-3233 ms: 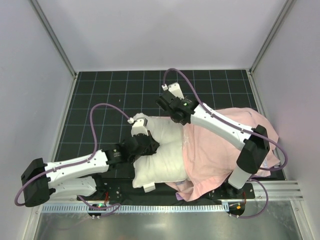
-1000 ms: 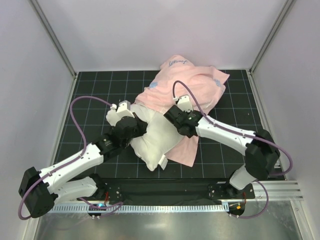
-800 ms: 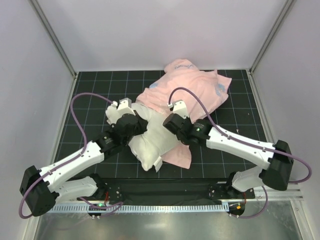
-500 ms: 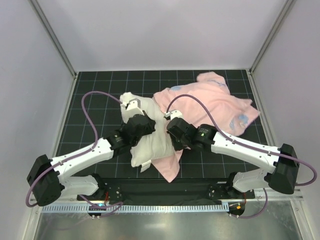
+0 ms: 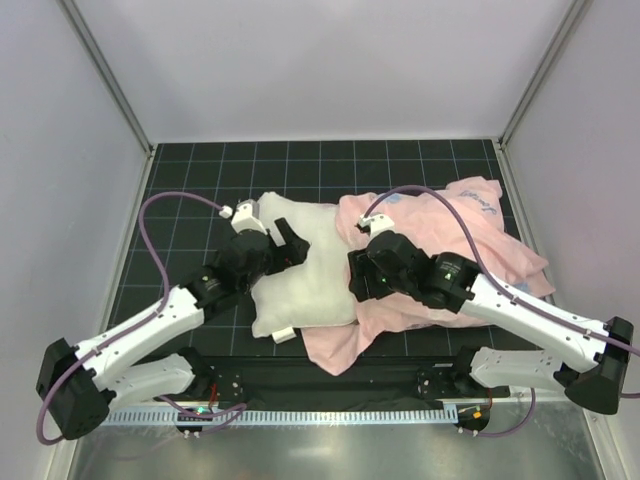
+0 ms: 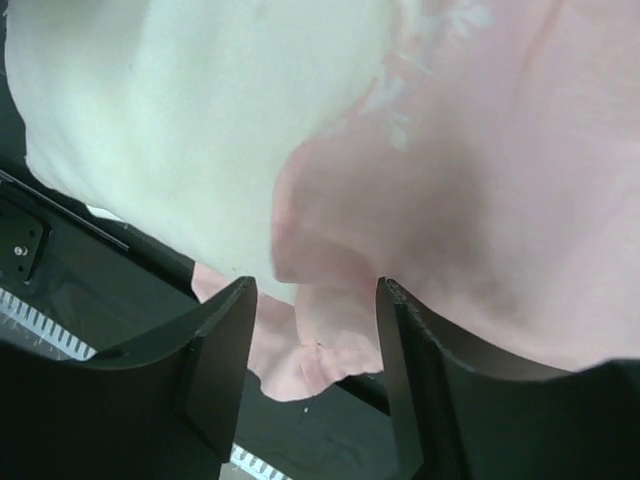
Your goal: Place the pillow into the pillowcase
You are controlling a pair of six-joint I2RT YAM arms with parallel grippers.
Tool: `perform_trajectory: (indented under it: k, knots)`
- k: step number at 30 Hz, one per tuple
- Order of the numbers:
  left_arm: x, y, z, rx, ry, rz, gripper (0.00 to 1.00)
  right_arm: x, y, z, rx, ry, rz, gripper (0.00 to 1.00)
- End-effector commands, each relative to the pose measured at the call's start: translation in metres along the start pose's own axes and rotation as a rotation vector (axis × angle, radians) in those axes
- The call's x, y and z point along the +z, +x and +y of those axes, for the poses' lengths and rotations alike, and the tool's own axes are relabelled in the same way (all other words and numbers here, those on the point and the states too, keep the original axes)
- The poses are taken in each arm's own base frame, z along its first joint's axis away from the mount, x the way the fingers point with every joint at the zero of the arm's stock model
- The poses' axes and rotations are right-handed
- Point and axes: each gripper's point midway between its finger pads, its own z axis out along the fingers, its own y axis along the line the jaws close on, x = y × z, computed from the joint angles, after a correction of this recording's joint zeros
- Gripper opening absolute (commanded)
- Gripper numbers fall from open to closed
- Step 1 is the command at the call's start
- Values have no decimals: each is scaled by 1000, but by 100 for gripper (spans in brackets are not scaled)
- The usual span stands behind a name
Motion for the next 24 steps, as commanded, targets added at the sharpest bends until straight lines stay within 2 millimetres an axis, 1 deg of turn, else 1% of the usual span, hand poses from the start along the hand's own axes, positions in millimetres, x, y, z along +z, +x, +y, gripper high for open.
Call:
perform_trajectory:
  k: [1,2,3,4,5,6,7,8,9,11,12,13,14,15,16,17,18,19,20,21,22,23,24]
  knots:
    - [-19,13,19,33,-12,111,96,-15,-24,-7,6,60,-68,61]
    - [-23,18,30,51,-47,139,99,-14,-26,-12,-9,97,-59,66]
    - [-27,18,34,62,-58,146,100,-17,-36,-10,-13,103,-76,68]
    - [-30,19,37,66,-63,154,100,-18,-40,-11,-19,120,-82,71]
    - [-34,26,42,73,-71,188,100,-11,-41,-19,-40,182,-63,74]
    - [-35,28,45,69,-70,203,100,-14,-51,-17,-44,192,-79,74]
    - [-37,32,46,61,-62,220,100,-11,-56,-18,-55,211,-79,75]
    - [-37,39,50,58,-64,243,100,-9,-58,-23,-70,254,-72,75]
    - [-38,44,48,49,-47,268,100,-3,-68,-22,-83,290,-76,76]
    - [-36,51,53,50,-59,289,100,2,-75,-29,-108,365,-64,76]
    - [-33,55,56,52,-64,297,100,9,-87,-31,-127,419,-71,76]
    - [-30,58,58,44,-67,306,100,13,-91,-32,-136,444,-69,76]
    - [-25,65,61,37,-73,329,100,12,-103,-30,-134,460,-82,76]
    - [-21,71,64,28,-69,347,100,29,-101,-33,-157,504,-52,76]
    - [-14,71,56,1,-23,351,100,33,-106,-38,-164,536,-50,72]
    - [-9,74,56,-16,-21,354,100,37,-104,-44,-180,577,-20,69]
    - [-6,84,54,-30,-11,396,100,37,-114,-44,-171,600,-33,62]
    - [-2,86,46,-38,32,403,97,43,-110,-53,-189,668,-1,43]
    - [0,88,43,-41,50,407,90,42,-118,-50,-179,668,-18,33]
    - [4,90,40,-46,69,412,75,44,-118,-47,-176,654,-11,26]
    - [6,88,32,-50,111,398,68,49,-121,-37,-175,593,-19,16]
    - [7,86,27,-56,134,387,56,52,-122,-30,-176,552,-20,11]
    - [8,84,22,-60,151,380,50,52,-125,-24,-171,515,-29,7]
